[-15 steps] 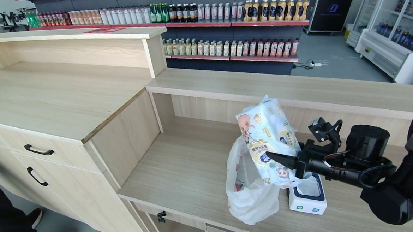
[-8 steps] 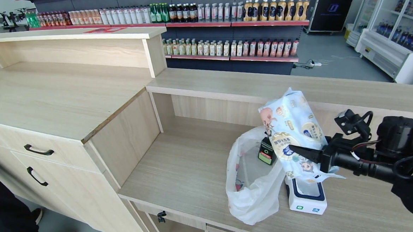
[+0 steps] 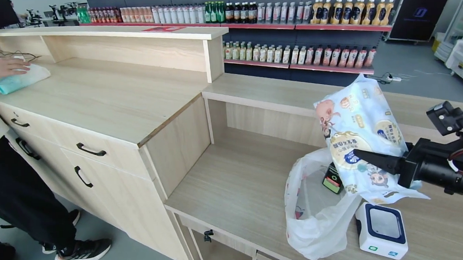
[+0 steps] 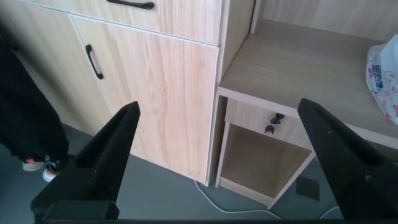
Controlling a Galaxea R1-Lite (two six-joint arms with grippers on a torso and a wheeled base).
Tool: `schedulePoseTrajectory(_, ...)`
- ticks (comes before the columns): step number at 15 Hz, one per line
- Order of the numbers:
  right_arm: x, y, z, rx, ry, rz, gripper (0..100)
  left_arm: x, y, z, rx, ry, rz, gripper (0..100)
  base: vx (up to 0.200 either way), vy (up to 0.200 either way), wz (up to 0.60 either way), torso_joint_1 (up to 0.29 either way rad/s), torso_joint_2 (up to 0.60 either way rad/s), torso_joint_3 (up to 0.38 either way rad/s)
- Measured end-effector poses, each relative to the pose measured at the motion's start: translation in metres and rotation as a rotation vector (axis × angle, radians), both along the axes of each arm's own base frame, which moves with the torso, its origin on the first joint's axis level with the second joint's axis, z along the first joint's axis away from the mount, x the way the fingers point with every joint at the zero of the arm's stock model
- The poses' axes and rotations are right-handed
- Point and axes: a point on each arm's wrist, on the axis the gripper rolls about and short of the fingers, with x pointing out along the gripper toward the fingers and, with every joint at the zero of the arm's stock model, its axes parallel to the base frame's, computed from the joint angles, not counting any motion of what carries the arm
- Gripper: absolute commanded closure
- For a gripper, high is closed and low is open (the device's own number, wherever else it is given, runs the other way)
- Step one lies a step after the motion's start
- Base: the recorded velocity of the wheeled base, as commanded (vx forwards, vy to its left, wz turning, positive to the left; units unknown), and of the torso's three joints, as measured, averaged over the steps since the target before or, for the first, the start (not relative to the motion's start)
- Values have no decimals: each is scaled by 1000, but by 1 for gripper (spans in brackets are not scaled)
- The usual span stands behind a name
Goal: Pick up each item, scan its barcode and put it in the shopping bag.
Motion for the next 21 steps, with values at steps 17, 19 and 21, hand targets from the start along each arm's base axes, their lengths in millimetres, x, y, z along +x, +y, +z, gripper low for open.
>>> schedulePoseTrajectory(17, 59, -4, -75, 152, 259, -47, 100, 0, 0, 0, 0, 0, 0, 0, 0, 0, 0, 0, 0, 0)
schedulePoseTrajectory(19, 67, 4, -82, 147, 218, -18, 100, 0, 0, 0, 0, 0, 0, 0, 0, 0, 0, 0, 0, 0)
schedulePoseTrajectory(21, 72, 10, -91, 145, 222, 0, 100, 0, 0, 0, 0, 0, 0, 0, 0, 0, 0, 0, 0, 0)
